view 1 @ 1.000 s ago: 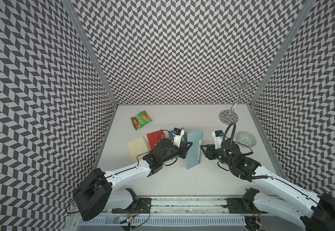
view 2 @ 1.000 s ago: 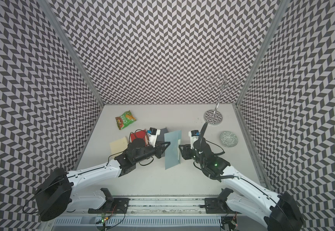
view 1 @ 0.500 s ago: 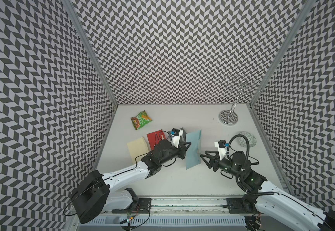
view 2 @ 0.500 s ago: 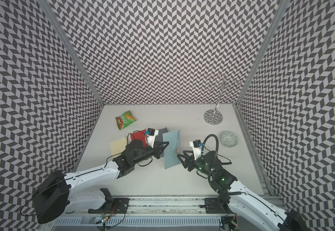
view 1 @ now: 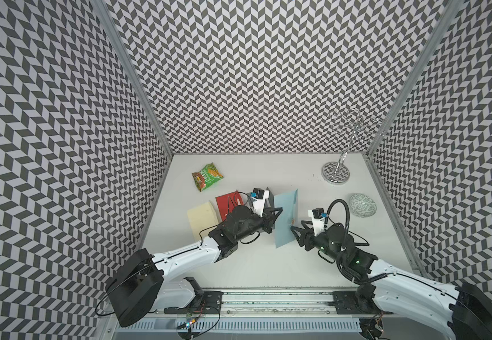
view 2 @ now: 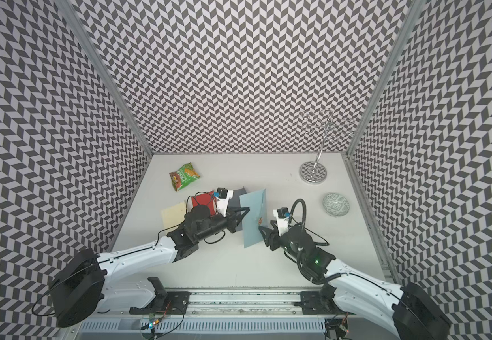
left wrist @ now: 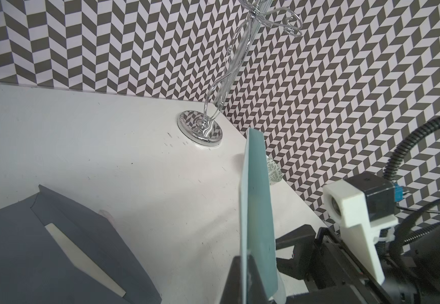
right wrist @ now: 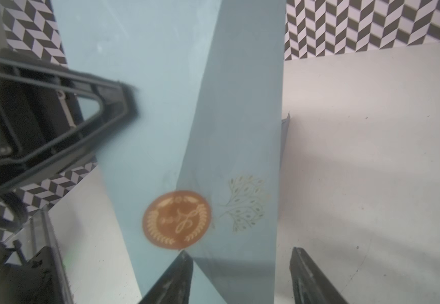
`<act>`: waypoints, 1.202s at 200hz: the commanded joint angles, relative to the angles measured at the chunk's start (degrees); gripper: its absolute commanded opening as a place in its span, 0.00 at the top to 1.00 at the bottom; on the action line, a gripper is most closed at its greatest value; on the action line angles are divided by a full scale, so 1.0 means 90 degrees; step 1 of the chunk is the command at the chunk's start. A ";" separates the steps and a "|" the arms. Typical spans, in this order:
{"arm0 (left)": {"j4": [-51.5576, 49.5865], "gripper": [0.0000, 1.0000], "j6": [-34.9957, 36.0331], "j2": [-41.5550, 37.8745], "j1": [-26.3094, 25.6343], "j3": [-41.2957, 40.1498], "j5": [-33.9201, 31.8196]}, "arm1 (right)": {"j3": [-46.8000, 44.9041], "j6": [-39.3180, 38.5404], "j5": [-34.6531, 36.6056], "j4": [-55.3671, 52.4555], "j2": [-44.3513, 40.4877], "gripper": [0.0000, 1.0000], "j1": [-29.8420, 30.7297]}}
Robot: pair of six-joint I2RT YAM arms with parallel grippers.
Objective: Open the envelope
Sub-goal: Open the envelope flap on the envelope.
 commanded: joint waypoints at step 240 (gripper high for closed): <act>0.2246 1.00 -0.1370 -0.0394 0.0894 -0.0801 0.2390 | -0.1025 0.1939 -0.3018 0.3236 -0.0349 0.84 -0.1328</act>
